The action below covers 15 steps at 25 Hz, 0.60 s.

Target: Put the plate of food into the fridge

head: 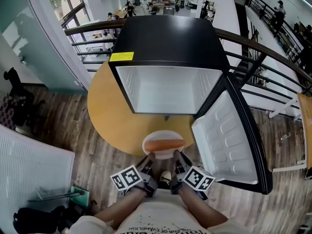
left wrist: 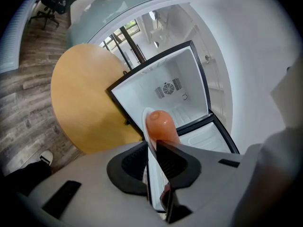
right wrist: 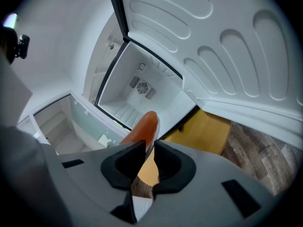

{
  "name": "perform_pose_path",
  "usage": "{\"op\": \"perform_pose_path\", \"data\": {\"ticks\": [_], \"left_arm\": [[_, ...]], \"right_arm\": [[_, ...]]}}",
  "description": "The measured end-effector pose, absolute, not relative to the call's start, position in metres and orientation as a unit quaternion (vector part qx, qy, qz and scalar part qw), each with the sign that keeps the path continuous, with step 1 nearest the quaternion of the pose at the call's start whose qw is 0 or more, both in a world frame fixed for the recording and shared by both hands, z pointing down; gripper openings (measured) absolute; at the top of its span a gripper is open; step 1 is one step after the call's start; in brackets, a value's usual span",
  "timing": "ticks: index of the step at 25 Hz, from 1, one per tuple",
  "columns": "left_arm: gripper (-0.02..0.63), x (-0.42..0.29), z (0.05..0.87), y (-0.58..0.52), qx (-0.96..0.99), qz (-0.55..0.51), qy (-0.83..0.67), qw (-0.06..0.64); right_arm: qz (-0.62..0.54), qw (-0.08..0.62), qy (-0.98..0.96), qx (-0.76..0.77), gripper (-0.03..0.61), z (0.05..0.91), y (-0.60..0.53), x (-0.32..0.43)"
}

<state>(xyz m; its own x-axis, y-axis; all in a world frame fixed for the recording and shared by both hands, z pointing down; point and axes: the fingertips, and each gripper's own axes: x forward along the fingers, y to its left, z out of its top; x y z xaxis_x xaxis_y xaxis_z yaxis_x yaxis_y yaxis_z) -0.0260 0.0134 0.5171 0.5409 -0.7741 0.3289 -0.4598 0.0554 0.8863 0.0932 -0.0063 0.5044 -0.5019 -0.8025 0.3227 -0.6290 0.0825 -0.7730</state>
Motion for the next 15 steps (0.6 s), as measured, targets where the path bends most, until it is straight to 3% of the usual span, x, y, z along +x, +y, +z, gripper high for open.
{"op": "perform_pose_path", "data": {"ticks": [15], "left_arm": [[0.067, -0.042, 0.522, -0.039, 0.685, -0.115, -0.431, 0.576]], "right_arm": [[-0.472, 0.101, 0.702, -0.523, 0.071, 0.514, -0.048, 0.08]]}}
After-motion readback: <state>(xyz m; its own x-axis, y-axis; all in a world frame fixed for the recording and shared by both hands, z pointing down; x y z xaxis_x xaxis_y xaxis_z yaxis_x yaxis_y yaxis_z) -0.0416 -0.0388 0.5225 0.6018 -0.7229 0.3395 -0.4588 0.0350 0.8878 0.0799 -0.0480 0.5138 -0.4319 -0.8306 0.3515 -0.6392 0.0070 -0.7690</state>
